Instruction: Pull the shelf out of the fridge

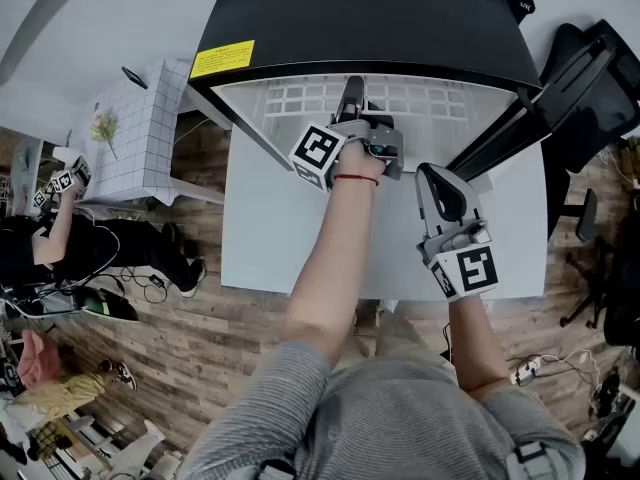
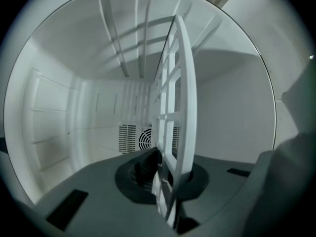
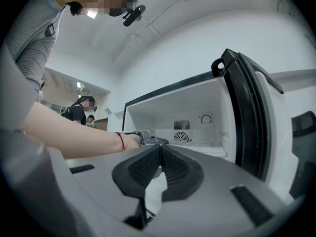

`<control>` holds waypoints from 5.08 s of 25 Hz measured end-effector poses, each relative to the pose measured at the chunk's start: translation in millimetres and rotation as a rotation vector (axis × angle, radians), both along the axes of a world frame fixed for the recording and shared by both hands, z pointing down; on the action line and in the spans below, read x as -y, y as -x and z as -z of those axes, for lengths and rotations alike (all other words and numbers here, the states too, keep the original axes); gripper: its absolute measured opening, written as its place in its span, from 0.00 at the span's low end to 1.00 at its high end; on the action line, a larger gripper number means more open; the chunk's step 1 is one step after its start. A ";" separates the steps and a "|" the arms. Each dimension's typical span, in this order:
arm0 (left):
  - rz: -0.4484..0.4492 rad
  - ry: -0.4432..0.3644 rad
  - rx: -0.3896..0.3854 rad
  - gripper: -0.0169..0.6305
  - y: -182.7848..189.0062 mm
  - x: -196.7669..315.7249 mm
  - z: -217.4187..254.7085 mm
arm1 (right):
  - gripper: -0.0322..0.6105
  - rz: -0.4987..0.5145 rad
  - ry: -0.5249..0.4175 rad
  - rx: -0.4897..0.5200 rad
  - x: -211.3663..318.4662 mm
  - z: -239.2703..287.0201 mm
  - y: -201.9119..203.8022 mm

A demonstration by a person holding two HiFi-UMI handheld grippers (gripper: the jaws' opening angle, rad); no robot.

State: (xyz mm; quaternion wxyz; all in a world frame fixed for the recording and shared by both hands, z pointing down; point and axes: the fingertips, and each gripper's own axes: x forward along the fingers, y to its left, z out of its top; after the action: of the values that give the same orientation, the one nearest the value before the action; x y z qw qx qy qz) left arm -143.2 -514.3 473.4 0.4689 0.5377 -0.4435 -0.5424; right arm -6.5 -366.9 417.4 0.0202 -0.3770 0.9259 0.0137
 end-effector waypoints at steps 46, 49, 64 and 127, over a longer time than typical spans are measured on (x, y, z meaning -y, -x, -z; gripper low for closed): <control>0.006 -0.014 -0.006 0.07 -16.6 -101.7 -0.7 | 0.07 -0.063 -0.030 0.003 -68.5 21.6 -15.9; 0.007 -0.010 -0.006 0.07 -17.6 -105.1 -0.2 | 0.07 -0.066 -0.029 0.006 -70.1 23.3 -18.0; 0.006 -0.009 -0.015 0.07 -22.5 -127.5 -2.4 | 0.07 -0.082 -0.032 -0.002 -87.2 26.8 -27.2; 0.100 0.100 -0.008 0.06 9.2 -258.0 0.4 | 0.07 -0.062 -0.080 -0.016 -164.7 60.7 -11.2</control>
State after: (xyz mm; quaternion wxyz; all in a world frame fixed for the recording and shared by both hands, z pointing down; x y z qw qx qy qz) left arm -152.4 -256.3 473.0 0.4693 0.4887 -0.4943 -0.5446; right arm 4.7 -202.2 356.7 0.0272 -0.4041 0.9127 0.0544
